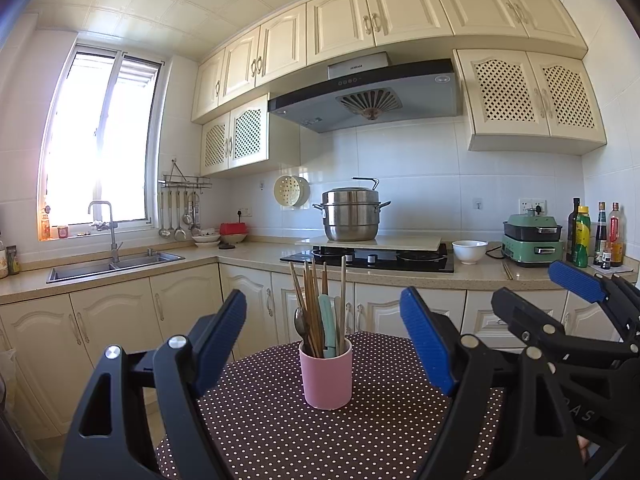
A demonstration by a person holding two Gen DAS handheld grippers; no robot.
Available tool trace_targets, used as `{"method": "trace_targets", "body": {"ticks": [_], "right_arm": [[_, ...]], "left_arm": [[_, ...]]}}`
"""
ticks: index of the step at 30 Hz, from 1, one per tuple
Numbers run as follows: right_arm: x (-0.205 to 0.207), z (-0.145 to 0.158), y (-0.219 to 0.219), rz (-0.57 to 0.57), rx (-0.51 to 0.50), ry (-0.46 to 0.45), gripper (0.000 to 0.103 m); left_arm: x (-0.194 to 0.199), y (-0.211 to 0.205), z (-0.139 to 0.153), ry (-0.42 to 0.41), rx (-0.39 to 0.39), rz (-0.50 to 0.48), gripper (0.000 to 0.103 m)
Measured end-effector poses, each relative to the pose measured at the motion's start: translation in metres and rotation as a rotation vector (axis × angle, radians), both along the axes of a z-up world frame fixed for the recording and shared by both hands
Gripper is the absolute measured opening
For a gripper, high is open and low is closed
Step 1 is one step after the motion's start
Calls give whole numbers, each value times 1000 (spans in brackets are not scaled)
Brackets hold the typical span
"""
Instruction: Organize utensils
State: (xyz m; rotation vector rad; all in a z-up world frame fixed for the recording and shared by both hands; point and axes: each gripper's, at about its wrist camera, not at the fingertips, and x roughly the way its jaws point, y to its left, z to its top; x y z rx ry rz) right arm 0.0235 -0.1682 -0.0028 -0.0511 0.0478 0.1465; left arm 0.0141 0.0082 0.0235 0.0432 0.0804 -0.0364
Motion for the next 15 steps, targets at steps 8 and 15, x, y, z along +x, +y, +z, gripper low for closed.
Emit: {"method": "trace_targets", "body": {"ticks": [8, 15], "right_arm": [[1, 2, 0, 2, 1, 3, 77], [2, 3, 0, 2, 1, 3, 77]], "left_arm": [[1, 1, 0, -2, 4, 3, 78], [2, 1, 0, -1, 4, 3, 78]]}}
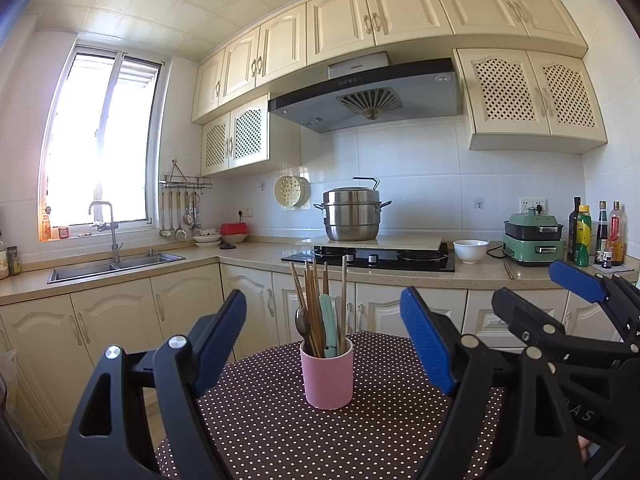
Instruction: Organize utensils
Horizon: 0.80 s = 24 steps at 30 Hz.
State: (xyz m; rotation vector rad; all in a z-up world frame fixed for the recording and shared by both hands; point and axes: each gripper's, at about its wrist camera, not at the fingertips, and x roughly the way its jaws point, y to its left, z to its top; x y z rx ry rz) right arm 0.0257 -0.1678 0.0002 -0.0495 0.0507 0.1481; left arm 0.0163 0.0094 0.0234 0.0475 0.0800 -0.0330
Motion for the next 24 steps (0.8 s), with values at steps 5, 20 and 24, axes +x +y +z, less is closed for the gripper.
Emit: {"method": "trace_targets", "body": {"ticks": [5, 20, 24], "right_arm": [[0, 0, -1, 0, 0, 0, 77], [-1, -1, -2, -1, 1, 0, 78], [0, -1, -2, -2, 2, 2, 78]], "left_arm": [[1, 1, 0, 1, 0, -1, 78], [0, 1, -1, 2, -1, -1, 78], [1, 1, -2, 4, -2, -2, 78]]}}
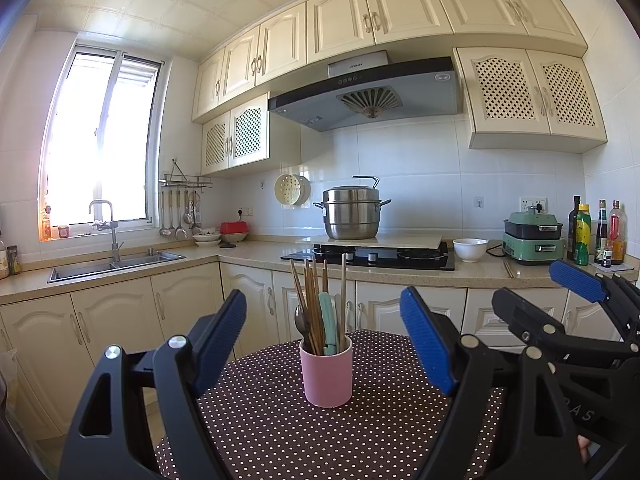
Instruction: Organize utensils
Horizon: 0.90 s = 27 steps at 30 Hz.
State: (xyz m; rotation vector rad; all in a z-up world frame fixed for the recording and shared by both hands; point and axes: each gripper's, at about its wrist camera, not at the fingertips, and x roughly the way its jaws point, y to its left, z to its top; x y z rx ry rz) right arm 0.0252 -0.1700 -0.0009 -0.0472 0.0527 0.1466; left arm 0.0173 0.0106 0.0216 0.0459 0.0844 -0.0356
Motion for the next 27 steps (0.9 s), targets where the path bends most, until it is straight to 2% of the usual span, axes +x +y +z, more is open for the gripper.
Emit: {"method": "trace_targets", "body": {"ticks": [27], "right_arm": [[11, -11, -4, 1, 12, 34, 79]], "left_arm": [[9, -1, -11, 26, 10, 1, 78]]}}
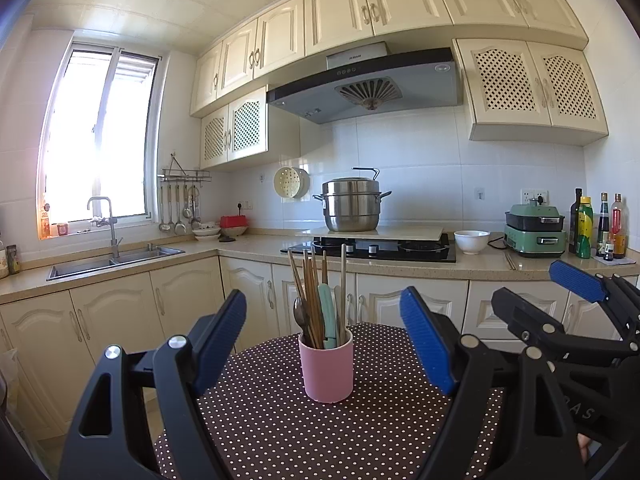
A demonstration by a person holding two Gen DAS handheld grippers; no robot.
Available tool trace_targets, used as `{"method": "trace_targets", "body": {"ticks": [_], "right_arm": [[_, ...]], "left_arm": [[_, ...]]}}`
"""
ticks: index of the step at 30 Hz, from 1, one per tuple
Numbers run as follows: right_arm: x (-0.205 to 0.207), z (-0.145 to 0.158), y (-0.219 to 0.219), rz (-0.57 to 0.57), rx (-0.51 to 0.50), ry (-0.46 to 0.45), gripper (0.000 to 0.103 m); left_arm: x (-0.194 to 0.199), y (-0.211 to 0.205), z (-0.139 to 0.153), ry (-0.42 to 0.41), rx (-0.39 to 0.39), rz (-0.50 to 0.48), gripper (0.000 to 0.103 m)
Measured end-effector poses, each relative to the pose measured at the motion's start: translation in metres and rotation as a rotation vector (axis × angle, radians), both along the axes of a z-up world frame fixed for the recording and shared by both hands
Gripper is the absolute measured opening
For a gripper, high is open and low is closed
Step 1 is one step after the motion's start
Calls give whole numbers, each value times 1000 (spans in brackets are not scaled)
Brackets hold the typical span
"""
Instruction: Organize utensils
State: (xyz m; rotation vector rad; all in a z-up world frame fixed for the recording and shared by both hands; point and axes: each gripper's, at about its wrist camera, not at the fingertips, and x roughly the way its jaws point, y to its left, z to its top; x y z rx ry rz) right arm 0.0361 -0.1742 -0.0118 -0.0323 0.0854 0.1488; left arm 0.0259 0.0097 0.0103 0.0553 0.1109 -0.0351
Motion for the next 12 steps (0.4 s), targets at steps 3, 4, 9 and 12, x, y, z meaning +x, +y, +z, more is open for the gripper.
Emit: {"method": "trace_targets", "body": {"ticks": [3, 4, 9, 12], "right_arm": [[5, -3, 0, 0, 0, 11, 79], [7, -4, 0, 1, 1, 15, 79], [21, -14, -1, 7, 7, 54, 80], [36, -24, -3, 9, 17, 99, 83]], "left_arm": [[5, 1, -3, 18, -4, -2, 78], [8, 2, -5, 24, -5, -3, 78], [23, 4, -14, 72, -12, -1, 79], [39, 5, -25, 118, -14, 11, 83]]}}
